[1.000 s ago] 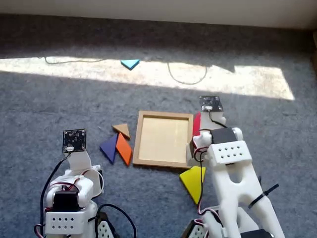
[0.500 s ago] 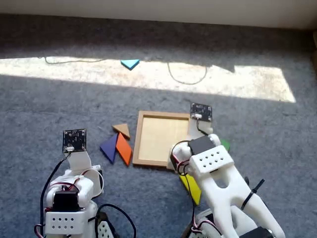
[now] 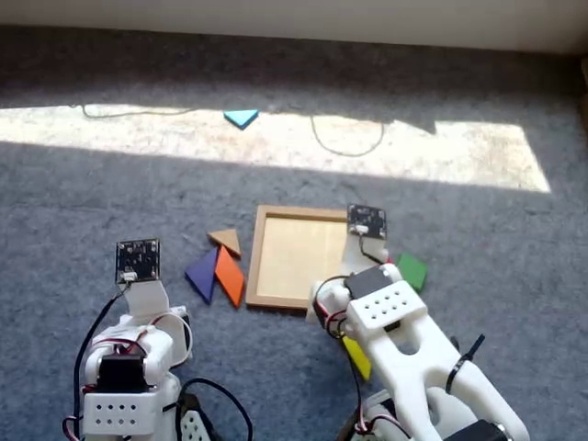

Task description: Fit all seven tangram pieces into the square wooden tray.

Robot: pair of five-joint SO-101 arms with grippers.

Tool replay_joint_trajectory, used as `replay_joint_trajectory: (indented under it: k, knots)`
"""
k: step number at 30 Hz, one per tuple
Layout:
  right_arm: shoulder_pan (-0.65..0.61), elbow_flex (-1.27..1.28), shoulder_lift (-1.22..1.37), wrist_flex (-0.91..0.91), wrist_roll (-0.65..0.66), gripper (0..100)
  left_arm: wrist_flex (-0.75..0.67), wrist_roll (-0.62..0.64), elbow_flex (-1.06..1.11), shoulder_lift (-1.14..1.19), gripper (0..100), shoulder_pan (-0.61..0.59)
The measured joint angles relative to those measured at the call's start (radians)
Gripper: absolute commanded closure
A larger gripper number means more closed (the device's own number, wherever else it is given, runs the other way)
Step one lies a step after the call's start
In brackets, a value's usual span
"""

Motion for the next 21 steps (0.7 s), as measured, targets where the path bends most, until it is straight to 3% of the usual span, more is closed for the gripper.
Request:
replay_joint_trajectory:
  k: [9, 21]
  knots:
    - [0.0, 0.0, 0.17, -0.015, 0.0, 65.9, 0.0, 0.0, 0.0, 0.0, 99, 0.0]
    - [0.094, -0.127, 0.373, -0.003, 0.0, 66.4, 0.0, 0.0, 0.0, 0.0, 99, 0.0]
